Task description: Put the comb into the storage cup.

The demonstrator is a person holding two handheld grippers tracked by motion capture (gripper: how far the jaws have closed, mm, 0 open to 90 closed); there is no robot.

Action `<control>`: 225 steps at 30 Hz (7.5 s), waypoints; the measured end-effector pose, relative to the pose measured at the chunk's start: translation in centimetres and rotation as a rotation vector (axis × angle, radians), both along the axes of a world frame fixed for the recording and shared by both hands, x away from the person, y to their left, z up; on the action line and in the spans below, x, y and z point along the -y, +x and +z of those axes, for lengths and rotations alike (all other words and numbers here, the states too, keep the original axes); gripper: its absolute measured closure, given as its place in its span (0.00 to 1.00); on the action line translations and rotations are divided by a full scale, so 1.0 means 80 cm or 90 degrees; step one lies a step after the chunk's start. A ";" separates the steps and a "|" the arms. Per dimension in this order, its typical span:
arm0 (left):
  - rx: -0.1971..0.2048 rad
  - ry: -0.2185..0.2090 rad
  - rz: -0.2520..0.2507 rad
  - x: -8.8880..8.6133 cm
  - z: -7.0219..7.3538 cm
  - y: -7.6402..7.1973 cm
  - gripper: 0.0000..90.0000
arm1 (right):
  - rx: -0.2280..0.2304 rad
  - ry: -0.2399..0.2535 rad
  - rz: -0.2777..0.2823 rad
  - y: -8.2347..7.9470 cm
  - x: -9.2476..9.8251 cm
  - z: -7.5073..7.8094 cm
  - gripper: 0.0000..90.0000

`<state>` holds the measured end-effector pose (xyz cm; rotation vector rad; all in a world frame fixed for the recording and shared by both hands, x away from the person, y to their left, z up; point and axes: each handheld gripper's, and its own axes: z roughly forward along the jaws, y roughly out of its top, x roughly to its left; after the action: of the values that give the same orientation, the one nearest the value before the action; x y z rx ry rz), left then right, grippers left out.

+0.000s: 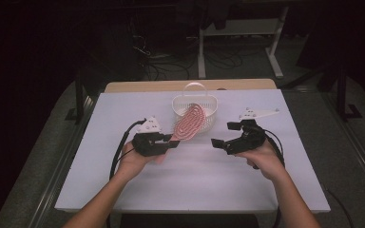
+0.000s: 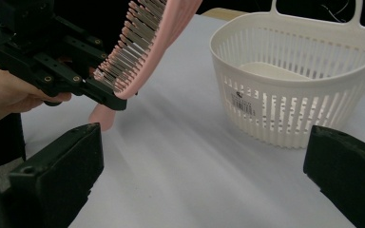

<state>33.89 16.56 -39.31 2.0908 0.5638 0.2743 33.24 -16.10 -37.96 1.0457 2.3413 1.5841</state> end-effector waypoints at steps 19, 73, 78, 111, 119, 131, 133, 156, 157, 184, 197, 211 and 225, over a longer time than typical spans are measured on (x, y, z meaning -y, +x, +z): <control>0.011 -0.002 0.004 0.000 0.002 -0.002 0.79 | 0.014 0.014 0.017 0.016 -0.022 0.018 0.00; 0.051 -0.002 -0.016 0.028 0.003 -0.022 0.79 | 0.010 0.047 0.023 0.022 -0.059 0.023 0.02; 0.056 0.001 -0.019 0.031 0.003 -0.024 0.79 | 0.007 0.055 0.019 0.022 -0.059 0.022 0.07; 0.083 0.033 -0.008 0.037 -0.005 -0.027 0.79 | -0.023 0.108 0.021 0.024 -0.050 0.022 0.47; 0.089 0.039 -0.006 0.038 -0.007 -0.027 0.79 | -0.028 0.111 0.015 0.025 -0.048 0.021 0.54; 0.096 0.048 -0.001 0.038 -0.010 -0.025 0.79 | -0.027 0.130 0.013 0.023 -0.048 0.021 0.65; 0.097 0.051 -0.002 0.039 -0.011 -0.025 0.79 | -0.028 0.135 0.015 0.023 -0.048 0.022 0.67; 0.094 0.039 -0.014 0.037 -0.012 -0.021 0.71 | 0.010 0.132 0.002 0.017 -0.051 0.026 0.70; 0.091 0.036 -0.012 0.037 -0.012 -0.021 0.69 | 0.011 0.133 0.000 0.017 -0.049 0.026 0.70; -0.008 -0.006 -0.069 0.011 -0.006 -0.006 0.09 | 0.029 0.129 -0.029 0.018 -0.033 0.029 0.70; -0.044 0.014 -0.063 -0.033 -0.020 -0.005 0.00 | 0.033 0.129 -0.035 0.019 -0.029 0.030 0.70; -0.043 0.023 -0.022 -0.085 -0.048 -0.027 0.00 | 0.032 0.129 -0.037 0.019 -0.028 0.030 0.70; -0.062 0.028 0.002 -0.112 -0.067 -0.047 0.00 | 0.035 0.136 -0.040 0.019 -0.025 0.032 0.70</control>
<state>30.14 25.55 -44.65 2.1549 0.6229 0.1891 34.74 -14.06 -35.43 1.0883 2.1190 1.8451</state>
